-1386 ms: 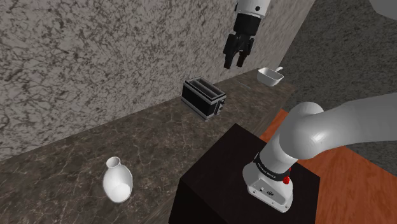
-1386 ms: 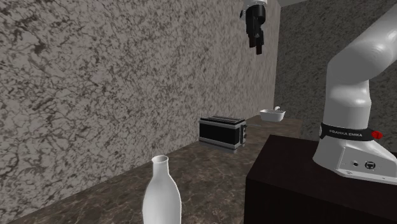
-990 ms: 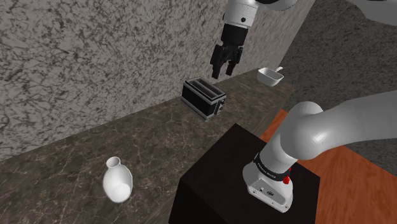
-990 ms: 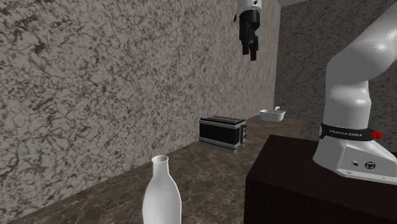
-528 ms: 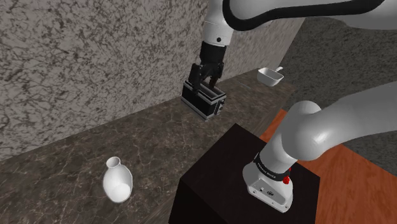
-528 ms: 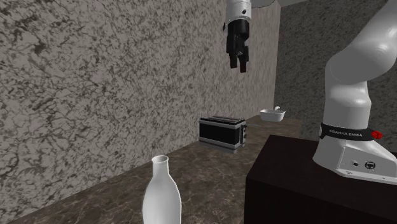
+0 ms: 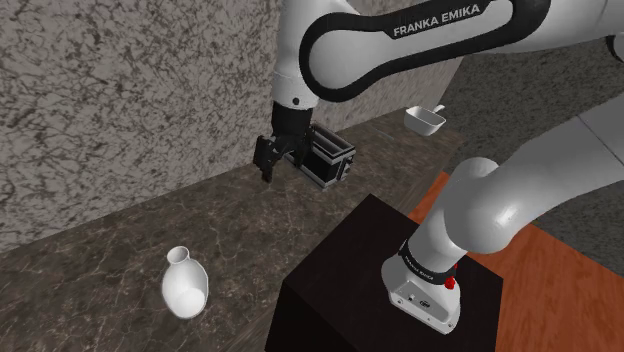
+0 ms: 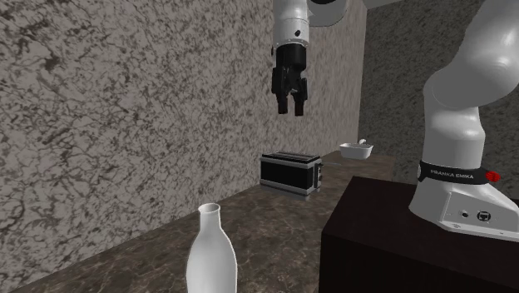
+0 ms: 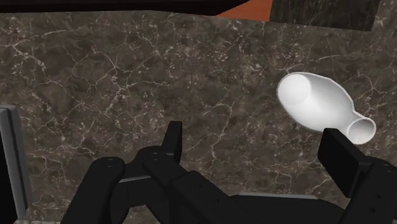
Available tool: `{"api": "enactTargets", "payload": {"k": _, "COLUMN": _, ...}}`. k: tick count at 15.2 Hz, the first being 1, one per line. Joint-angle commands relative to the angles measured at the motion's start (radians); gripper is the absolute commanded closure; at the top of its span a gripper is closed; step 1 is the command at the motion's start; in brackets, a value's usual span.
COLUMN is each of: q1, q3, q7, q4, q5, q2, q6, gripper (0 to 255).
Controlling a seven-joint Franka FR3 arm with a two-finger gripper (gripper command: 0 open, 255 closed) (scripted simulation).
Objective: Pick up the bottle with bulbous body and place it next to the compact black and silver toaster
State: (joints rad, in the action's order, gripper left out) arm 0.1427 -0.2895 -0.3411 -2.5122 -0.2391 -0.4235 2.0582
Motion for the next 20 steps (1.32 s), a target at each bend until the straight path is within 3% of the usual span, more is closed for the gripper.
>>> {"api": "enactTargets", "payload": {"k": 1, "q1": 0.009, "q3": -0.041, "q7": -0.044, "q4": 0.015, "q5": 0.001, "q2": 0.067, "q6": 0.06, "gripper": 0}}
{"api": "enactTargets", "payload": {"k": 6, "q1": 0.019, "q3": -0.129, "q7": -0.162, "q4": 0.076, "q5": 0.05, "q2": 0.247, "q6": 0.19, "gripper": 0}}
{"api": "enactTargets", "payload": {"k": 11, "q1": 0.038, "q3": -0.189, "q7": -0.315, "q4": 0.171, "q5": 0.171, "q2": 0.45, "q6": 0.293, "gripper": 0}}
{"api": "enactTargets", "payload": {"k": 15, "q1": 0.084, "q3": -0.193, "q7": -0.45, "q4": 0.271, "q5": 0.302, "q2": 0.62, "q6": 0.343, "gripper": 0}}
{"api": "enactTargets", "payload": {"k": 20, "q1": 0.182, "q3": -0.15, "q7": -0.589, "q4": 0.428, "q5": 0.443, "q2": 0.823, "q6": 0.365, "gripper": 0}}
